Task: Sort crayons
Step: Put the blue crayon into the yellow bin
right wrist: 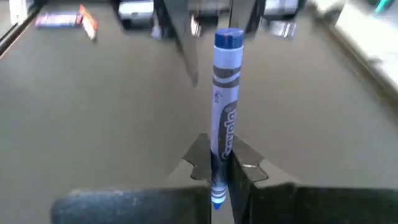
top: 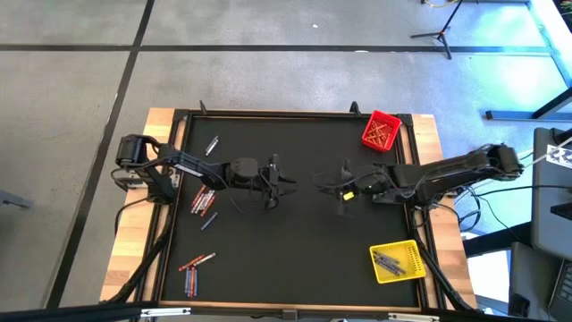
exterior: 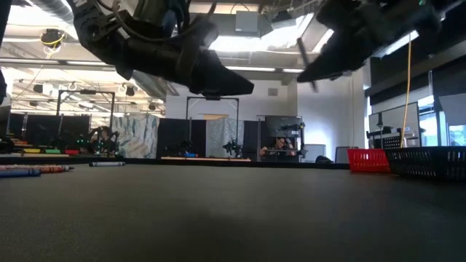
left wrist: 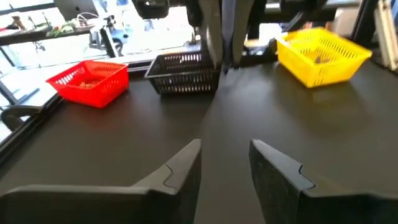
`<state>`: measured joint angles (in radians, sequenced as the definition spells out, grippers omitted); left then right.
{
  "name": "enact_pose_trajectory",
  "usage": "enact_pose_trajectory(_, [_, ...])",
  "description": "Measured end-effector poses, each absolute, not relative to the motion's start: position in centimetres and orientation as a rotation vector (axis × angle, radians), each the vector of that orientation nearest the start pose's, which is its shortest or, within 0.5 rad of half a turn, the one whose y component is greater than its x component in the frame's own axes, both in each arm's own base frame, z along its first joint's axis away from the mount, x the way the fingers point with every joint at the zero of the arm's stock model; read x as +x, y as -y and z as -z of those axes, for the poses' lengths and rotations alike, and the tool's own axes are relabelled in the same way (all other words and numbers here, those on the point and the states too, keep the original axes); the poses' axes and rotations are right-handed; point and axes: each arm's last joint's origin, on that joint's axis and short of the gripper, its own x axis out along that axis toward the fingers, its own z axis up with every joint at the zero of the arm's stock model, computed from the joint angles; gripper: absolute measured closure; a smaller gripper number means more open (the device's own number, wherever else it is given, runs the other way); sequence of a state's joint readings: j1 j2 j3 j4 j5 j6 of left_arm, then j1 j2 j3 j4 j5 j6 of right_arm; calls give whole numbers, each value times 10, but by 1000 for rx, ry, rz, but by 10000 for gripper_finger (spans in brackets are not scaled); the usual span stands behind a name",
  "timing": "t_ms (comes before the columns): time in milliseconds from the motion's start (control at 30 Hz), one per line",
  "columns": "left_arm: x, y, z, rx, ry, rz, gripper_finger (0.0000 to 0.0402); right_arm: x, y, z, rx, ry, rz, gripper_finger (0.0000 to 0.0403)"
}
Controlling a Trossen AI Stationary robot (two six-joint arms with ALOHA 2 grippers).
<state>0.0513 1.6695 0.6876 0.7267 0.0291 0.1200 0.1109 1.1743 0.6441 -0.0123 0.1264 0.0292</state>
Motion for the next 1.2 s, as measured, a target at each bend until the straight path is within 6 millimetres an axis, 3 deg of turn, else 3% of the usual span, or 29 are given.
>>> enact_pose_trajectory(233, [325,-18,-170,139,-282,-79,273,218,-52,-234,34,-798,-55,370])
enact_pose_trajectory(500, [325,-18,-169,139,-283,-79,273,188,-96,-225,332,-1037,-71,390])
enact_pose_trajectory(633, [325,-17,-169,139,-283,-77,273,169,-116,-222,542,-1152,25,368])
enact_pose_trajectory(767, [325,-17,-169,139,-284,-77,273,149,-138,-220,647,-1226,64,360])
enact_pose_trajectory(1000, [325,-17,-169,139,-283,-77,273,119,-167,-214,684,-1279,96,381])
enact_pose_trajectory(1200, [325,-17,-169,139,-282,-77,273,103,-186,-199,675,-1349,163,352])
